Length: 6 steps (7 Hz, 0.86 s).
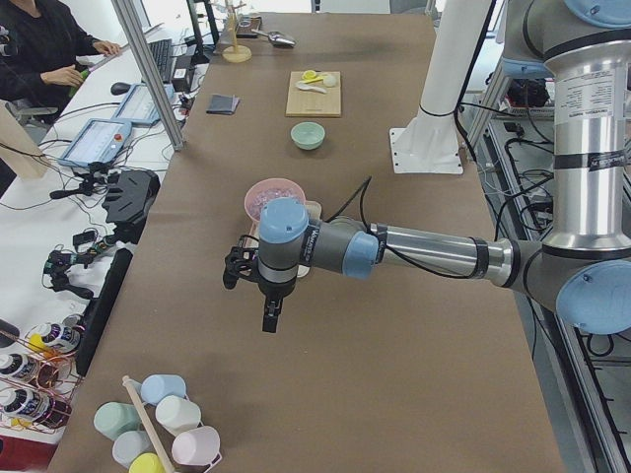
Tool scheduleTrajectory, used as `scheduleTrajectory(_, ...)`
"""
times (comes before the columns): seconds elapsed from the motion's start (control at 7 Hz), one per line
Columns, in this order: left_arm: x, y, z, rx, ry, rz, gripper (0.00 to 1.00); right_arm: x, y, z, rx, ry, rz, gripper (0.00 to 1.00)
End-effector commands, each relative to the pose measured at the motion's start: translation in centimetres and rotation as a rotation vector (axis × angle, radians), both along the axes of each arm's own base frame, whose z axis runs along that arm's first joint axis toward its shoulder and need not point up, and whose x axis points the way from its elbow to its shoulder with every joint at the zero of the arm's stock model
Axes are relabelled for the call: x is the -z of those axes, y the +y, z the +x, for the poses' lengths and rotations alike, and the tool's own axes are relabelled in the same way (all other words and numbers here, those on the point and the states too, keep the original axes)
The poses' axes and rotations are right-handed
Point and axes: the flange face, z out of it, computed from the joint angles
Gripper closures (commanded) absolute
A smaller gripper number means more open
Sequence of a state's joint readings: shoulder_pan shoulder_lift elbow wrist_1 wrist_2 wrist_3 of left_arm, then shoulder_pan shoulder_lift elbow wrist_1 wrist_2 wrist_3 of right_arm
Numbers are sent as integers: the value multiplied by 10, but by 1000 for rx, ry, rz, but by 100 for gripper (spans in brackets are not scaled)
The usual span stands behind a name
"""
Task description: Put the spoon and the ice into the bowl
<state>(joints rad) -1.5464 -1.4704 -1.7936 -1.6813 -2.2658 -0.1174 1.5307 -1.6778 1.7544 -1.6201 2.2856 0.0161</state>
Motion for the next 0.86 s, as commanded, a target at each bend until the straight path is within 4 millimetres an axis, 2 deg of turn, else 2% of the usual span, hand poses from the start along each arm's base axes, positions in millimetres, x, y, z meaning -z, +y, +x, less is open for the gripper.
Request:
scheduleTrajectory(0.0, 0, 1, 1, -1, -7, 0, 2, 3, 0, 1, -6, -2, 3, 0)
scheduleTrajectory(0.71, -3, 3, 1, -4, 1, -4, 2, 2, 0, 1, -7, -3, -1, 0)
